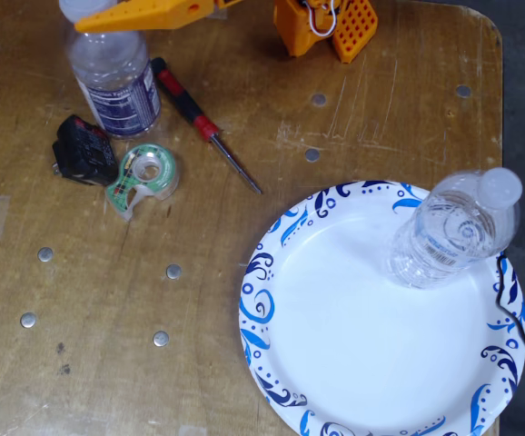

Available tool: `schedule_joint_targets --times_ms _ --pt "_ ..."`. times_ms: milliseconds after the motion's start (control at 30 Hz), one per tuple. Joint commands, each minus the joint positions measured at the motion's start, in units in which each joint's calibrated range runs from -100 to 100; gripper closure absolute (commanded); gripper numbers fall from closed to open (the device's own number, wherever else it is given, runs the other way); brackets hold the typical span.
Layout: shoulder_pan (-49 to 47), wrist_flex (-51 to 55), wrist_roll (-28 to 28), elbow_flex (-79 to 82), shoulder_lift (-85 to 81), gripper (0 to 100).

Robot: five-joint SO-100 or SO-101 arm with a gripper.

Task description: Move the bottles to the plate

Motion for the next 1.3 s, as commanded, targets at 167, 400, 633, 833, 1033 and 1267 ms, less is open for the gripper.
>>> schedule_joint_targets --times_ms 167,400,633,833,1033,1267 --pt "-4.3 -0.3 -0.1 -17.7 3.9 99" --pt "-16.6 -0.7 -1.7 -31.0 11.8 99" --pt "-31.6 -0.8 -2.0 -41.9 22.7 99" --pt "-47.1 -0.2 -2.1 -48.2 30.5 99" --pt "-59.2 0.1 -2.0 -45.0 32.5 99" --pt "-65.5 -0.8 -5.1 -39.3 33.8 99"
